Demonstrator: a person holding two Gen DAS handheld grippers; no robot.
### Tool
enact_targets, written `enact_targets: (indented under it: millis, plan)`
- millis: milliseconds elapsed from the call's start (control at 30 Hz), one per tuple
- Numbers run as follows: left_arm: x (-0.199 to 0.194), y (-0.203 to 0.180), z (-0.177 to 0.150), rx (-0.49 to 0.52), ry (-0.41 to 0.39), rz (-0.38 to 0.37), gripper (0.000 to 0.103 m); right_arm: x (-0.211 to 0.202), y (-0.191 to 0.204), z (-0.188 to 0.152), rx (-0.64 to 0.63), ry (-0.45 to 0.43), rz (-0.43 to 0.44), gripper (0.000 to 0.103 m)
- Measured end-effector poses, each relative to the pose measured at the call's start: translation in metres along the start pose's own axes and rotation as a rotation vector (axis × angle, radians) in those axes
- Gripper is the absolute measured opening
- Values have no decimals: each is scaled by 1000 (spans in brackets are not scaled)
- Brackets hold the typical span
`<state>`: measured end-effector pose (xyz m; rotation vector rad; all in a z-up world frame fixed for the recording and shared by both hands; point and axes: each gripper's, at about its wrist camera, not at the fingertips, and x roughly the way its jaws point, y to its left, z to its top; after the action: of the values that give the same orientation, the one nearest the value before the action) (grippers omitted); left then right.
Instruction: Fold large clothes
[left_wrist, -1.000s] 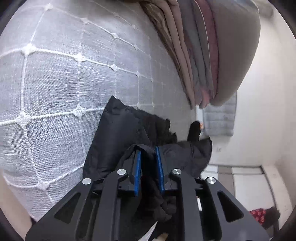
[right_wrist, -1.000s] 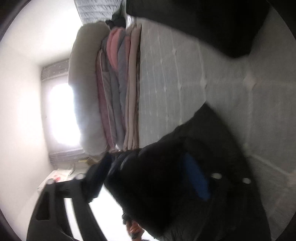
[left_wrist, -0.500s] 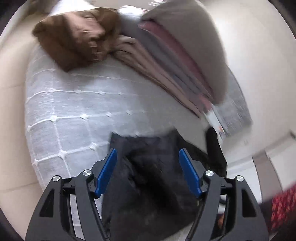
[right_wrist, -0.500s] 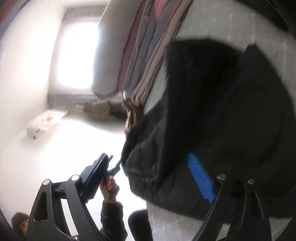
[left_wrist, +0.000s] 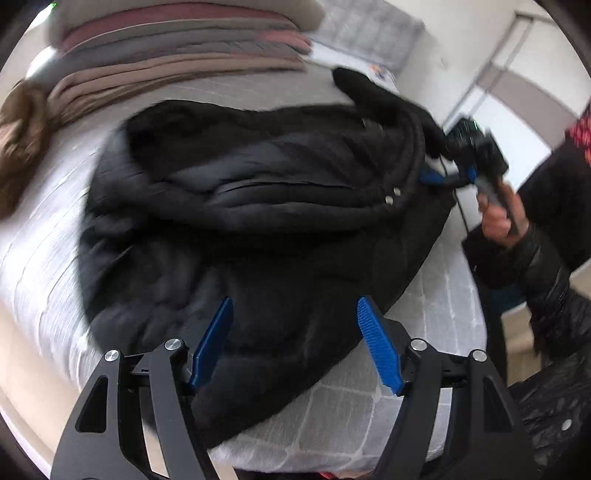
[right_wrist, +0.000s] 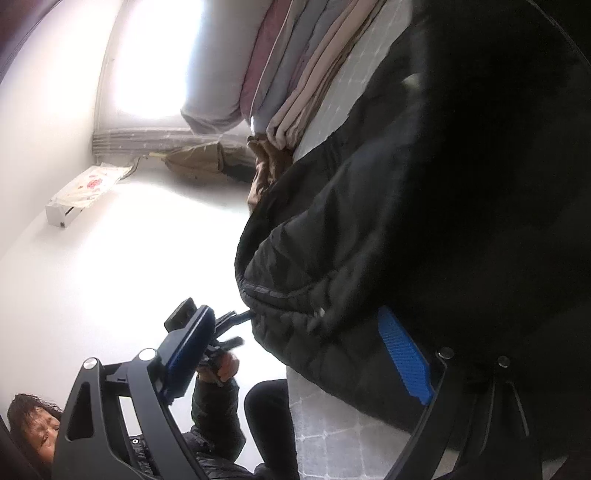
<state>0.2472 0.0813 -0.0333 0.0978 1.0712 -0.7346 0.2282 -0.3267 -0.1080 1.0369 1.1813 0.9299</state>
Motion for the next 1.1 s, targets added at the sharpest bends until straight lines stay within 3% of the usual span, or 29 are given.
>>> enact_targets:
  millis: [133,233,400,500,567,700,833,933,1100]
  plan:
    - [24,-1,27,37,31,38,67,8,3,26,-5,0,39,87]
    - [21,14,53,-16,-39,50,67,2,9,54,-20,-46,86,87]
    - [8,65,96,-212,-222,32,67,-16,3,104,-8,-179,108,88]
    - [11,113,110,-413,-289,-7,67,-26,-9,123,21,-256,99,89]
    - [22,149,110,-558,-288,-41,67,-36,-22,131,46,-317,67,89]
    - [36,183,96,-690,-240,-44,67,-67,-51,125,114,-399,21,89]
    - [24,177,79,-657,-243,-66,67,-117,-50,112,58,-410,-105,89]
    - [6,170,62,-637,-251,-65,68,-146,-45,97,23,-370,-263,91]
    - [-17,164,28,-663,-277,-43,73,-165,-58,88,29,-304,-411,91]
